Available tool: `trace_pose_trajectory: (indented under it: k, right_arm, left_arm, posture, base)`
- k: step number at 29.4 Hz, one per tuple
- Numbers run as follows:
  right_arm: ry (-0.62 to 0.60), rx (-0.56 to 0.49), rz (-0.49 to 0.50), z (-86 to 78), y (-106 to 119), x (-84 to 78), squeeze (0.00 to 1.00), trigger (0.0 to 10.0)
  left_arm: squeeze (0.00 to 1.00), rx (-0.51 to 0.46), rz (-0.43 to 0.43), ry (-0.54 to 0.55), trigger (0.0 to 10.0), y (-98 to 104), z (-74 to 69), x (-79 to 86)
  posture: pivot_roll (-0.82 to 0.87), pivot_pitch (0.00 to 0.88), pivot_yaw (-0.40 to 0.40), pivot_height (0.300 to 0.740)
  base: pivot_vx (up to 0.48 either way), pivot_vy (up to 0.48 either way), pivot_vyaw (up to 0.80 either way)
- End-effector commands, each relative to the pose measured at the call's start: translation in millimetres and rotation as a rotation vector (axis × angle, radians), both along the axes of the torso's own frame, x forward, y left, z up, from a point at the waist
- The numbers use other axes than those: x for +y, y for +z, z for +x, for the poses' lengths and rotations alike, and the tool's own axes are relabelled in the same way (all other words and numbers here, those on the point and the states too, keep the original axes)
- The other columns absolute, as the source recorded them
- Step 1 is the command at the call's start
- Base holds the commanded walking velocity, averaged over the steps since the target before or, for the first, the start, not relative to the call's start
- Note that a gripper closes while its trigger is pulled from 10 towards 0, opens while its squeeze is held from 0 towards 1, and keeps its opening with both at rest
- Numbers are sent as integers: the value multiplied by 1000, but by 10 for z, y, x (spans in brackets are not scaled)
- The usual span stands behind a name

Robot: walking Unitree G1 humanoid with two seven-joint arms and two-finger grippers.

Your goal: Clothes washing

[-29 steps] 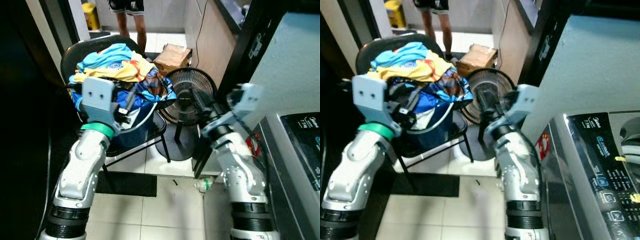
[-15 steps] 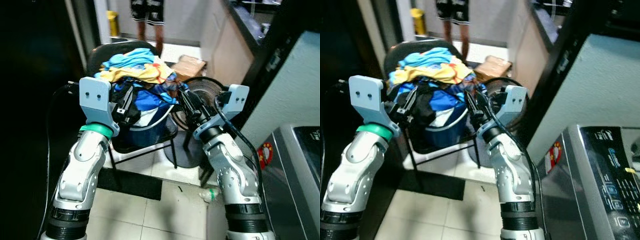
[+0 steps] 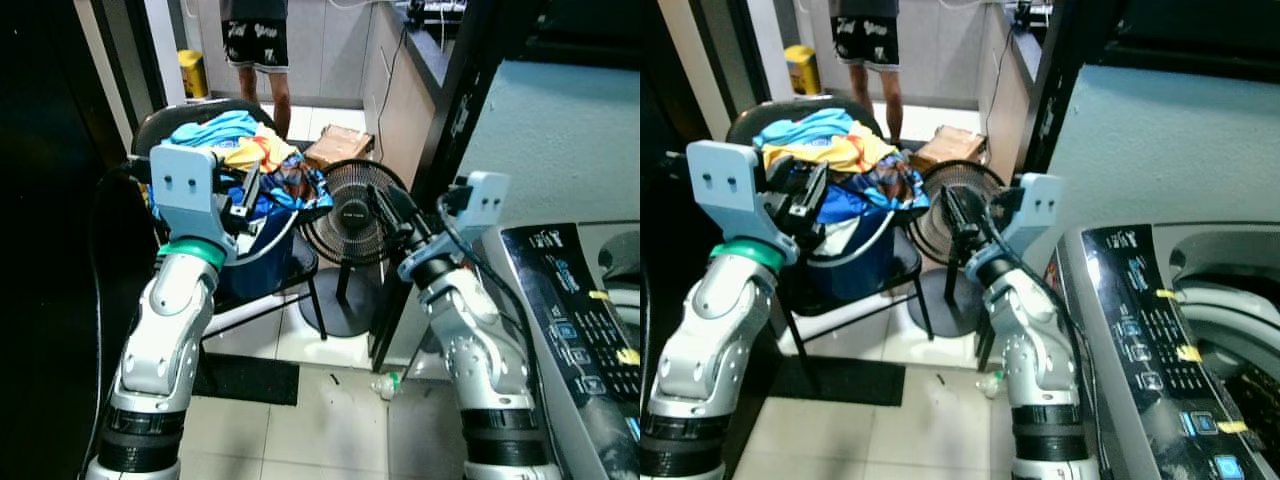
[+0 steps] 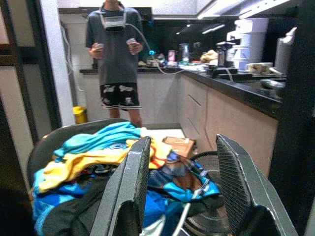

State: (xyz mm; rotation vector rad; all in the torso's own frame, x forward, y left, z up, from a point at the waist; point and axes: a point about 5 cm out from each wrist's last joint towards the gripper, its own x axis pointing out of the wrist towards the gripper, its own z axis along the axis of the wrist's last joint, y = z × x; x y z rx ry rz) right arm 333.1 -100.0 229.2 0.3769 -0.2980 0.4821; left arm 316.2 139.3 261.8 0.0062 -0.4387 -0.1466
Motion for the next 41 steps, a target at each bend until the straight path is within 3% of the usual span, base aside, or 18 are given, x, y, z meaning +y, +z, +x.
trace_pose_trajectory:
  k: [1,15,18,27,32,41]
  right_arm:
    - [9,-10,1,-4,16,14,0,10000]
    - [11,-14,6,-17,3,-41,0,10000]
    - [19,-5,40,-15,6,-41,0,10000]
    - [5,-1,19,-17,-16,-18,0,10000]
    - [-59,-15,-79,-2,-84,-57,0,10000]
    - [-45,5,-110,-19,-142,-32,0,10000]
  left_arm:
    - [0,11,0,12,10000,-21,11,24]
    - [0,10,2,8,10000,-21,26,8]
    - [0,11,1,6,10000,-24,22,7]
    - [0,22,-18,-17,10000,-59,18,32]
    - [0,68,-29,9,10000,-161,40,97]
    - [0,66,-38,11,10000,-160,24,107]
  posture:
    - [113,19,31,740]
    - [105,7,38,740]
    - [103,5,37,740]
    - [104,3,33,740]
    - [104,5,32,740]
    - [104,23,27,740]
  base:
    - [416,0,0]
    - [443,0,800]
    - [461,0,0]
    - [463,0,0]
    - [465,0,0]
    - [463,0,0]
